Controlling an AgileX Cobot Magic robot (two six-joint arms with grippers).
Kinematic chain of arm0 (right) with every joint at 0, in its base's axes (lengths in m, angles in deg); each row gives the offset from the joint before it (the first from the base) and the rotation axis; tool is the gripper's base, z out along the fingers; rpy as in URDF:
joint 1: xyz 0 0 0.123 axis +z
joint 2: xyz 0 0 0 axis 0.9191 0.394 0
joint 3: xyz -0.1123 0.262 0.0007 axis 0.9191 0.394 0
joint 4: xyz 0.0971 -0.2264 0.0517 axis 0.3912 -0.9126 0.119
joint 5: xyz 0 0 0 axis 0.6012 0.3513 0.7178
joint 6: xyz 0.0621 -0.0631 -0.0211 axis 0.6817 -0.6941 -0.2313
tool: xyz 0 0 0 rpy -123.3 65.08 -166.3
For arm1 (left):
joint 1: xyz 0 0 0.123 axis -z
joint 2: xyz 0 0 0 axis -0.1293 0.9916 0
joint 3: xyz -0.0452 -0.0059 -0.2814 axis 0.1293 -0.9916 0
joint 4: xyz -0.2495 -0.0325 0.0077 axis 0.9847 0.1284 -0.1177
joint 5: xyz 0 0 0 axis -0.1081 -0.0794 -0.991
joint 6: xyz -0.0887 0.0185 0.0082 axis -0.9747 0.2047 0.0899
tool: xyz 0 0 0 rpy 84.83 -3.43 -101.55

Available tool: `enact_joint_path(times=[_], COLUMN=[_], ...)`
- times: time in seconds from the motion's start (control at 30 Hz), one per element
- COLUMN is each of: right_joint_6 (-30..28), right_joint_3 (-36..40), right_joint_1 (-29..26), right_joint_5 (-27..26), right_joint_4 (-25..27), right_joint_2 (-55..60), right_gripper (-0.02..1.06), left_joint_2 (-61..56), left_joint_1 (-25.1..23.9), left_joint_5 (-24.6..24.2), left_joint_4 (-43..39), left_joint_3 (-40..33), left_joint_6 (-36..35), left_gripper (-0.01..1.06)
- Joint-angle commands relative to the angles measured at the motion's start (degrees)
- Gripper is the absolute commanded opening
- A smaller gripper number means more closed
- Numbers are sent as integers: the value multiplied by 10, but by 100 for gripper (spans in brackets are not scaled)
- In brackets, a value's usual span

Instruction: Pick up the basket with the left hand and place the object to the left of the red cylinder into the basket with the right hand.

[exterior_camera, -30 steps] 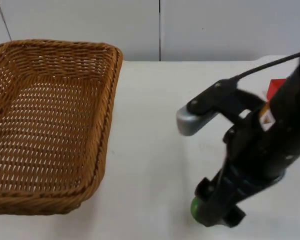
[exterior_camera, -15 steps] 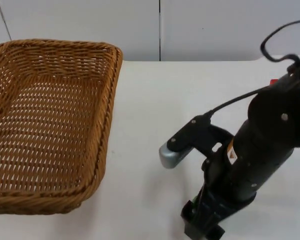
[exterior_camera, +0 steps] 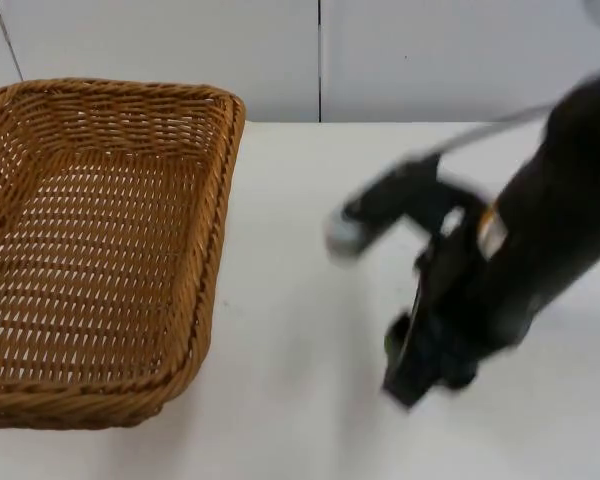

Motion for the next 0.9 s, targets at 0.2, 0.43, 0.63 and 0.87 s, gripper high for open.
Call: enact_joint_path(times=[0.2, 0.43, 0.63, 0.87], right_joint_6=[-2, 5, 5, -18], right_joint_3=[-4, -30, -171, -338], right_joint_1=[4, 4, 4, 10], right_joint_5=[37, 40, 83, 140], right_joint_4=[4, 5, 21, 48], right_joint_2=[-189, -206, -142, -24], right_gripper=[0, 0, 0, 0], left_joint_2=[-8, -8, -4, -4], left_joint_1=[-2, -2, -2, -2], left_joint_5=[0, 0, -1, -1], left_joint_4=[22, 22, 24, 25], left_joint_3=[-1, -1, -1, -1], left_joint_6=[2, 2, 2, 2], left_gripper=[0, 0, 0, 0])
